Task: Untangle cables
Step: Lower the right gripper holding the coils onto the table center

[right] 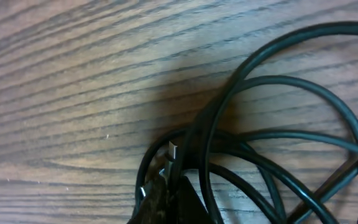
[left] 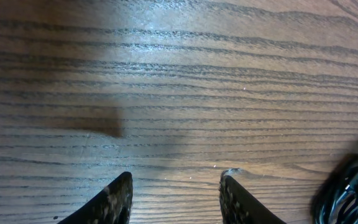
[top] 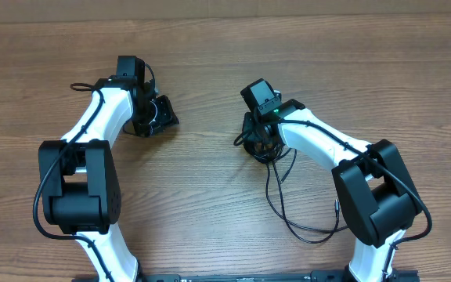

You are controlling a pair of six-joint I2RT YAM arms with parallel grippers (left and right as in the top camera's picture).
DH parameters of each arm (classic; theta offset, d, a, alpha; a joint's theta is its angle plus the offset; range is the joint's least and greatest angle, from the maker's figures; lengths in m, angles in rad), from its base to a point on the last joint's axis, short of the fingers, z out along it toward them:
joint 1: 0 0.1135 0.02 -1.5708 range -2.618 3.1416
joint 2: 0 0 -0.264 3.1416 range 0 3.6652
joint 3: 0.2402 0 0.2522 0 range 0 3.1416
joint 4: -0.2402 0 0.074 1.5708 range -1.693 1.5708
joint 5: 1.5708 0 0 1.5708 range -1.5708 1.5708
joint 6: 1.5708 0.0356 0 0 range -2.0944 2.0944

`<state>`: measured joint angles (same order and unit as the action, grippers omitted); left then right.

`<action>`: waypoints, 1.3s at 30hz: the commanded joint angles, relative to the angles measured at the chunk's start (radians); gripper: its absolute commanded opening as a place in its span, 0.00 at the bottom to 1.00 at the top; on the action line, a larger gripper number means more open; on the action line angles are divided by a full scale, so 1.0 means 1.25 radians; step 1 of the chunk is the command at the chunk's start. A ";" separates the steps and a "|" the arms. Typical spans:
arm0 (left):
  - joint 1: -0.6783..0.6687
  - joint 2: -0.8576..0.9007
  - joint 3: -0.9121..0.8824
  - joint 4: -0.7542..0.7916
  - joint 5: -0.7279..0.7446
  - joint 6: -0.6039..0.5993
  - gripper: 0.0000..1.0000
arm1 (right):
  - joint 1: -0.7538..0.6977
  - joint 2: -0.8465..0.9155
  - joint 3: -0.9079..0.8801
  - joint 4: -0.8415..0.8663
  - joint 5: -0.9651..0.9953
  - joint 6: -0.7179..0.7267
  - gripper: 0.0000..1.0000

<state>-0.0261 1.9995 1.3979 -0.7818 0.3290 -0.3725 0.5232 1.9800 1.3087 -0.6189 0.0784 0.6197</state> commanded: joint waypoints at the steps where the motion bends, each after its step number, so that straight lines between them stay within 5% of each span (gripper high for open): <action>1: -0.005 0.013 0.010 0.000 0.010 -0.008 0.46 | -0.005 0.023 -0.009 -0.016 0.014 0.107 0.04; 16: -0.005 0.013 0.010 -0.001 0.011 -0.007 0.47 | 0.046 0.086 -0.001 0.153 -0.529 -0.011 0.04; 23: -0.005 0.013 0.010 -0.002 0.053 0.002 0.48 | 0.049 0.046 0.085 0.060 -0.519 -0.085 0.04; 31: -0.005 0.013 0.010 -0.002 0.051 0.002 0.43 | 0.057 0.027 0.087 0.023 -0.303 -0.084 0.04; 39: -0.005 0.013 0.010 -0.002 0.052 0.008 0.39 | 0.092 0.042 0.074 0.038 -0.464 -0.258 0.05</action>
<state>-0.0261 1.9995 1.3975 -0.7826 0.3786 -0.3710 0.6209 2.0499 1.4097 -0.5877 -0.3798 0.4374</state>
